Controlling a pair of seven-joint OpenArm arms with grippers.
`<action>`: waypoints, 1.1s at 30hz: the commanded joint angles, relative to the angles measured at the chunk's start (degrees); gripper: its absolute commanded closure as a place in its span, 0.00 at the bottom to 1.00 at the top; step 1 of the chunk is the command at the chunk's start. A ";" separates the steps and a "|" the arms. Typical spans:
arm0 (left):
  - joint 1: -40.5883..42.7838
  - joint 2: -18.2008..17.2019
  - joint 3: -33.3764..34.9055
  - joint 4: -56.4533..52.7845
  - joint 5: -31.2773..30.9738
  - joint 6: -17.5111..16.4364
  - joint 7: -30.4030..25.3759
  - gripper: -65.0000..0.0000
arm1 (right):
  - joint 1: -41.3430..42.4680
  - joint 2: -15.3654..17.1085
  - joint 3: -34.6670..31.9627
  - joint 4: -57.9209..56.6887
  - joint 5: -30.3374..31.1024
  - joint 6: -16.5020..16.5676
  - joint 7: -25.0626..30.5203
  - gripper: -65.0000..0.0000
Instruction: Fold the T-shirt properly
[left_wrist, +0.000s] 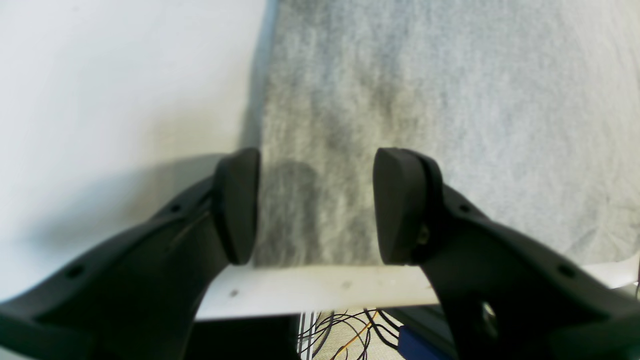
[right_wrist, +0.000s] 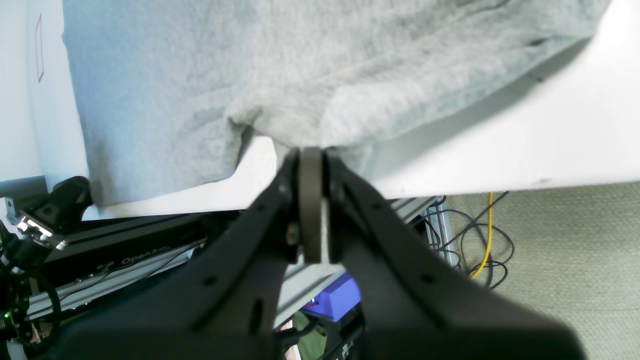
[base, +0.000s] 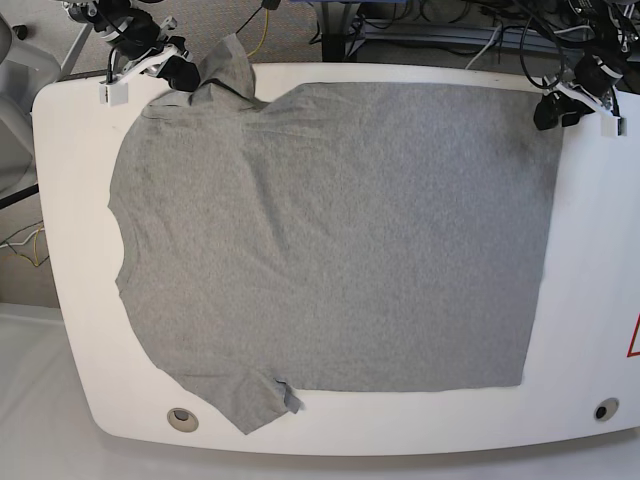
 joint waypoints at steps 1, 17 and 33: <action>0.38 1.01 0.15 0.45 0.88 -0.03 1.44 0.49 | -0.42 0.51 0.41 0.85 1.14 0.54 0.74 0.99; 0.38 2.94 1.91 0.81 0.88 -0.03 1.44 0.50 | -0.51 0.51 0.41 0.85 1.14 0.54 0.74 0.99; 0.64 2.76 1.82 0.81 0.79 -0.03 1.79 0.96 | -0.51 0.51 0.41 0.85 1.14 0.54 0.74 0.99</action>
